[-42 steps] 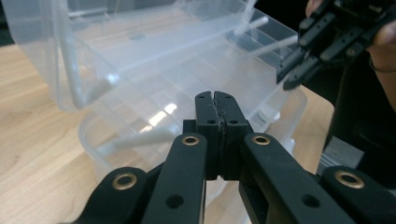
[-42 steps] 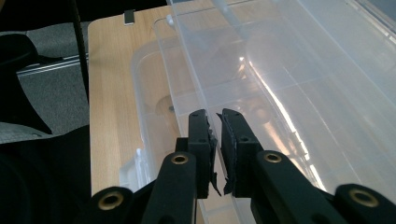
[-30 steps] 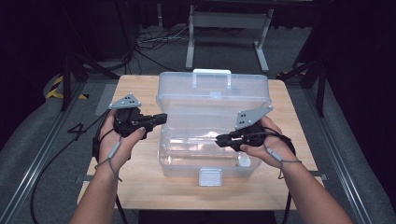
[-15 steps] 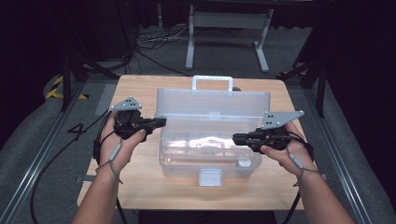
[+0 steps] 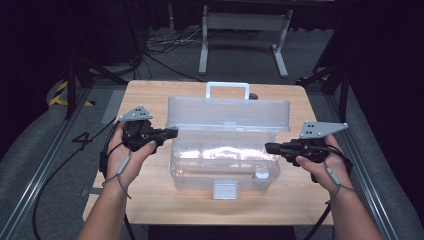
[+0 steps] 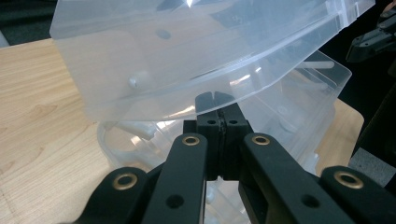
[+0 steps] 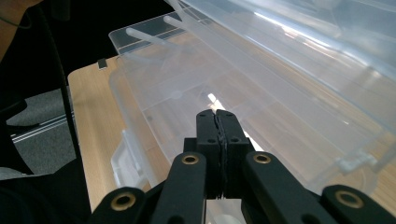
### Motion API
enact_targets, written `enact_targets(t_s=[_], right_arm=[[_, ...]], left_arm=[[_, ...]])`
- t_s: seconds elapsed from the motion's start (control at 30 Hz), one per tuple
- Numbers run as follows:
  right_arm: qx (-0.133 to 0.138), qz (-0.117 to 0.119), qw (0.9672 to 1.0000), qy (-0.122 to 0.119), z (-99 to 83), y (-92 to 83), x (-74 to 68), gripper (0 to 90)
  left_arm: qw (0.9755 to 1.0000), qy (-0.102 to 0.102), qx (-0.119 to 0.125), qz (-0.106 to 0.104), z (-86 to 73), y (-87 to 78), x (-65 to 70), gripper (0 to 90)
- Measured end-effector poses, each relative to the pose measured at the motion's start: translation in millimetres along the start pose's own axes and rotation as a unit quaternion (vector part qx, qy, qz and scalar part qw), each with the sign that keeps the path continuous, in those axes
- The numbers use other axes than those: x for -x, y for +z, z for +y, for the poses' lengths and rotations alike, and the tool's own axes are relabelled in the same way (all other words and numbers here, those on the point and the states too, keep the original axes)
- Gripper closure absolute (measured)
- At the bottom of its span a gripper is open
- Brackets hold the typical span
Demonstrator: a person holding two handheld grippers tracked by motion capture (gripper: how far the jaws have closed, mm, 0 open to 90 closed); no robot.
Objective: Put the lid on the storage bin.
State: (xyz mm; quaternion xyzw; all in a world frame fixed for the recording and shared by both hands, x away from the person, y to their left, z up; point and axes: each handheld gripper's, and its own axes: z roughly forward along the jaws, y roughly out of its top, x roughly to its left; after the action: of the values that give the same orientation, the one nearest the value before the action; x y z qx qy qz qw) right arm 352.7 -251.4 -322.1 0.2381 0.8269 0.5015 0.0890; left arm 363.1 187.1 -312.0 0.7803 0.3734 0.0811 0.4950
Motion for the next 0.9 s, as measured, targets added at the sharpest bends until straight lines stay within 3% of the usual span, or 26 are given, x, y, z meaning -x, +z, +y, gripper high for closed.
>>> enact_targets(t_s=[0.3,0.5,0.6,0.9], right_arm=[[0.012,-0.016,0.9995,0.025,-10.7,-8.2,9.4,89.8],[0.036,-0.021,0.9981,0.046,-20.6,-16.0,13.6,89.9],[0.035,-0.032,0.9975,0.052,-22.5,-17.8,16.4,90.0],[0.028,-0.042,0.9966,0.064,-25.4,-18.0,18.8,90.0]], left_arm=[[1.0,0.001,-0.006,0.0,-3.9,-0.7,2.0,89.9],[1.0,0.001,-0.006,-0.001,-7.8,-3.5,3.0,89.9],[1.0,-0.007,-0.004,-0.004,-11.9,-3.1,3.3,89.9],[0.9994,-0.016,-0.023,0.021,-23.6,3.2,2.7,89.9]])
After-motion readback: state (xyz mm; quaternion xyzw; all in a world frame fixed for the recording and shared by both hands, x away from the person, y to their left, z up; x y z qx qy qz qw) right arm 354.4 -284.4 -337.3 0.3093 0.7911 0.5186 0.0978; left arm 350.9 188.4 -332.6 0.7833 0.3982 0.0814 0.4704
